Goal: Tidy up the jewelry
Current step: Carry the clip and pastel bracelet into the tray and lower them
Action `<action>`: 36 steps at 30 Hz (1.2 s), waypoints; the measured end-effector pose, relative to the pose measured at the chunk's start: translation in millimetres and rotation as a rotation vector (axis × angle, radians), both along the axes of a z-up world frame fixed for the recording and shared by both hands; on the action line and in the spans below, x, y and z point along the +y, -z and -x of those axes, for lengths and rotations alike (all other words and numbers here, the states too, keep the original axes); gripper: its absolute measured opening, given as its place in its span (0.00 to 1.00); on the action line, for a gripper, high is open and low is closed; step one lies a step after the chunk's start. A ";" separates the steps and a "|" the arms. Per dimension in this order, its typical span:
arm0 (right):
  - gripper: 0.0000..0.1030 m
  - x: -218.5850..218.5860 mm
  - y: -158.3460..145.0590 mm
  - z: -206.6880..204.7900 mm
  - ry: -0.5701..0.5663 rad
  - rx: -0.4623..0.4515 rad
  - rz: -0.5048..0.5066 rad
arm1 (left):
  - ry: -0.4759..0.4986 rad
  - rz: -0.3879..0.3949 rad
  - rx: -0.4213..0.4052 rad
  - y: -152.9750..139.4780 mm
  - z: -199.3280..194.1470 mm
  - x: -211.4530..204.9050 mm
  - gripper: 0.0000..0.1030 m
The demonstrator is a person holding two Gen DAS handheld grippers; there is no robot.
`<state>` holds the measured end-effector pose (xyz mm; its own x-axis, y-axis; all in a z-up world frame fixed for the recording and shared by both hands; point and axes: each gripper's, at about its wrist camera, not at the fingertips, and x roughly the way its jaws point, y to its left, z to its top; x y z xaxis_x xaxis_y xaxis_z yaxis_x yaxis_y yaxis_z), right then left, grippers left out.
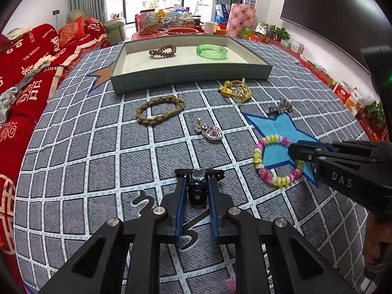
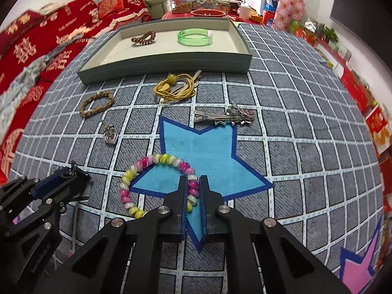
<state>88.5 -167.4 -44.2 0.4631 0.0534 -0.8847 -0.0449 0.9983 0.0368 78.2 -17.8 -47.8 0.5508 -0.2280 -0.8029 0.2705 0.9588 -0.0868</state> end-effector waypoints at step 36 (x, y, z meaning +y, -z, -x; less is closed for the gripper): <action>0.09 -31.9 -115.4 -106.8 -0.011 -0.170 -0.160 | -0.023 0.060 -0.160 -114.2 -98.4 33.6 0.30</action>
